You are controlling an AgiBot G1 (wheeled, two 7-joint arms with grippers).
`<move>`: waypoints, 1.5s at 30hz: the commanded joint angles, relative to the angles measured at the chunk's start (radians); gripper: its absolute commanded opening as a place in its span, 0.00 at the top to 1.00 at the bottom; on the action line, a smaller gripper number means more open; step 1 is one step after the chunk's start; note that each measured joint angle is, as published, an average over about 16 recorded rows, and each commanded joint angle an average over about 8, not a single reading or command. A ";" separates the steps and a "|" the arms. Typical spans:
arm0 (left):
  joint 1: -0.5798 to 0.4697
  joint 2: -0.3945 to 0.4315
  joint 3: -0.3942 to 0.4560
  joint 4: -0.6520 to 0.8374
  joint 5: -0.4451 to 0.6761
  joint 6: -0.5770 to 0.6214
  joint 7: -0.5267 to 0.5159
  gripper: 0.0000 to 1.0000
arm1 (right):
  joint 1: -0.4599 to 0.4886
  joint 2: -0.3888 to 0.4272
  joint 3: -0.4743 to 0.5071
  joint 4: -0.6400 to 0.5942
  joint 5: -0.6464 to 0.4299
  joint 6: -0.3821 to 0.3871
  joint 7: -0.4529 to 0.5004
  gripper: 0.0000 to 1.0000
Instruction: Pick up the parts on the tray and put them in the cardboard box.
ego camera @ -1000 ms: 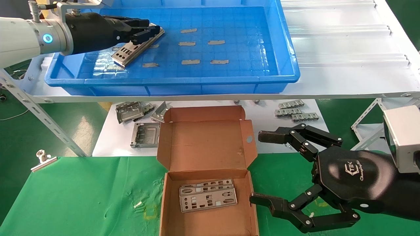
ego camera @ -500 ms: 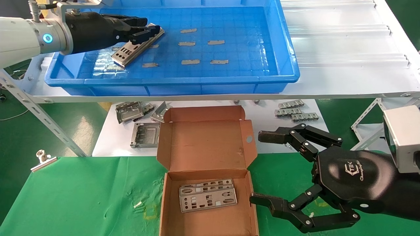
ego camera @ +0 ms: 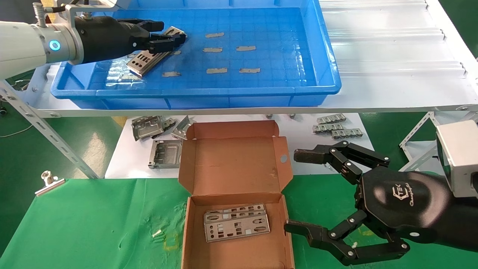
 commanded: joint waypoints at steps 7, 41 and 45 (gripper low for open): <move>-0.002 -0.001 0.005 0.004 0.008 0.004 -0.019 1.00 | 0.000 0.000 0.000 0.000 0.000 0.000 0.000 0.00; -0.024 -0.045 -0.031 -0.046 -0.044 0.098 0.039 1.00 | 0.000 0.000 0.000 0.000 0.000 0.000 0.000 0.00; -0.033 -0.061 -0.038 -0.059 -0.056 0.175 0.058 1.00 | 0.000 0.000 0.000 0.000 0.000 0.000 0.000 0.00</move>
